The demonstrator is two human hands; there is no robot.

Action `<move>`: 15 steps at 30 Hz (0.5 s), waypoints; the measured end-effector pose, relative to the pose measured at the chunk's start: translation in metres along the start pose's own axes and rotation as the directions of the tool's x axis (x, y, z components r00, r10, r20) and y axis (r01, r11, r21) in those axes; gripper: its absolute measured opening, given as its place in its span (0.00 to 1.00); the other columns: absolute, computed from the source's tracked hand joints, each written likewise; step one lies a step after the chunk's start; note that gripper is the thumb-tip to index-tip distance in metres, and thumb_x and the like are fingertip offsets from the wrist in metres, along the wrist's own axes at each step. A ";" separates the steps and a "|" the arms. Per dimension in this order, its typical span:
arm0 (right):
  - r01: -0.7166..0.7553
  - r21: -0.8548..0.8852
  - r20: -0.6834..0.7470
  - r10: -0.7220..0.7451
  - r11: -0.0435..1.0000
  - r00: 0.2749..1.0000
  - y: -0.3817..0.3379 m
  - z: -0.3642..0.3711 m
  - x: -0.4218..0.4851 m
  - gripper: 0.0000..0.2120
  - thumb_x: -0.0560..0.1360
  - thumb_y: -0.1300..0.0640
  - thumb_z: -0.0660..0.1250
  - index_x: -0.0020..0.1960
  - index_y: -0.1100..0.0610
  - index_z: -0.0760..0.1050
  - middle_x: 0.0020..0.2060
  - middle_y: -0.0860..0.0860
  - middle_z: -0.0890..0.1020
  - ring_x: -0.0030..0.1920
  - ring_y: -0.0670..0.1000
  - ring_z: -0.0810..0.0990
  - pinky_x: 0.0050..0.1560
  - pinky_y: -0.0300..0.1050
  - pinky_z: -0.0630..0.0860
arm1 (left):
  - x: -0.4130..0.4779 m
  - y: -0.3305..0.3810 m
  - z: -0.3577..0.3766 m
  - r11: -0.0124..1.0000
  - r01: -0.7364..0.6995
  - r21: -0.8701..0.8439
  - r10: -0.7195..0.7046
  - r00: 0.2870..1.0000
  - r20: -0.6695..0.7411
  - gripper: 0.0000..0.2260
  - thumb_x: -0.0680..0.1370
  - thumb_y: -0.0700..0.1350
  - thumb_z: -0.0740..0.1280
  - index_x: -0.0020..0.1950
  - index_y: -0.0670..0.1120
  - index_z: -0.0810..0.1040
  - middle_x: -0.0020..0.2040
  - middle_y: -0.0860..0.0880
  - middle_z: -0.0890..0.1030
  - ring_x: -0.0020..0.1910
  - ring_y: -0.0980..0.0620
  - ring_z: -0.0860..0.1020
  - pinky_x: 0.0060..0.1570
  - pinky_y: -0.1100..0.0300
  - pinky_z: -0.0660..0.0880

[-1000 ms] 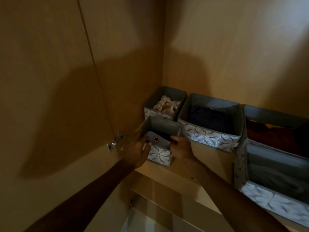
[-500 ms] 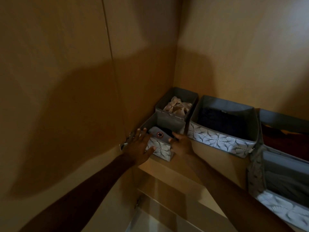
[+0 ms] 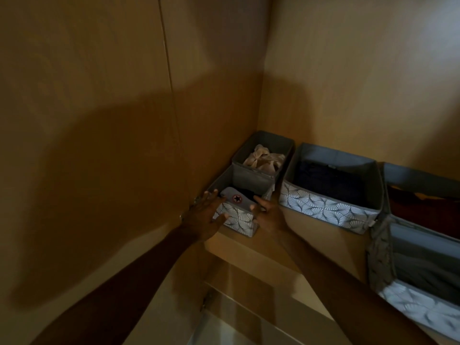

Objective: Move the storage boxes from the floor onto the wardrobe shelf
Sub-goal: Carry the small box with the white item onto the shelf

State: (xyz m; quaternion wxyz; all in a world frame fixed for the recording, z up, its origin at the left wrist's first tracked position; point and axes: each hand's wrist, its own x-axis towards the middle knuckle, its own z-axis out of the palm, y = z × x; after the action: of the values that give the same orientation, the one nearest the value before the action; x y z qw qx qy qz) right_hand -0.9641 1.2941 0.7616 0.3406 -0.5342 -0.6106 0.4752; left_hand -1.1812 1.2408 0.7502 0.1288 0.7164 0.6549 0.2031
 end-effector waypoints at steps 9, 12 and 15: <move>0.021 0.041 0.084 -0.024 0.999 0.996 0.000 -0.002 -0.030 0.28 0.76 0.61 0.67 0.74 0.55 0.63 0.65 0.53 0.75 0.62 0.52 0.77 0.60 0.47 0.76 | -0.026 0.019 -0.005 0.957 0.064 -0.282 -0.084 0.995 -0.059 0.21 0.79 0.59 0.61 0.69 0.51 0.74 0.71 0.53 0.70 0.69 0.54 0.68 0.69 0.51 0.67; 0.032 0.065 0.079 -0.037 0.997 0.996 0.005 -0.004 -0.051 0.28 0.74 0.57 0.70 0.72 0.50 0.67 0.66 0.47 0.74 0.65 0.48 0.74 0.63 0.46 0.74 | -0.050 0.038 -0.004 0.787 0.110 -0.607 -0.158 0.987 -0.026 0.13 0.81 0.52 0.63 0.61 0.50 0.79 0.62 0.47 0.80 0.62 0.52 0.77 0.62 0.53 0.74; 0.046 0.075 0.047 -0.050 0.996 0.998 0.009 -0.008 -0.083 0.23 0.73 0.54 0.71 0.68 0.46 0.73 0.65 0.45 0.77 0.65 0.46 0.74 0.64 0.48 0.75 | -0.076 0.054 -0.001 0.651 0.087 -0.754 -0.184 0.982 -0.045 0.09 0.81 0.47 0.63 0.57 0.51 0.81 0.55 0.53 0.83 0.57 0.59 0.79 0.57 0.61 0.75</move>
State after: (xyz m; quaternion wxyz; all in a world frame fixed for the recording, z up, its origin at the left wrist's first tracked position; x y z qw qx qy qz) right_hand -0.9375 1.2145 0.7636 0.3563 -0.4946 -0.6134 0.5022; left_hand -1.1381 1.1592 0.7659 0.3878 0.5357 0.5716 0.4857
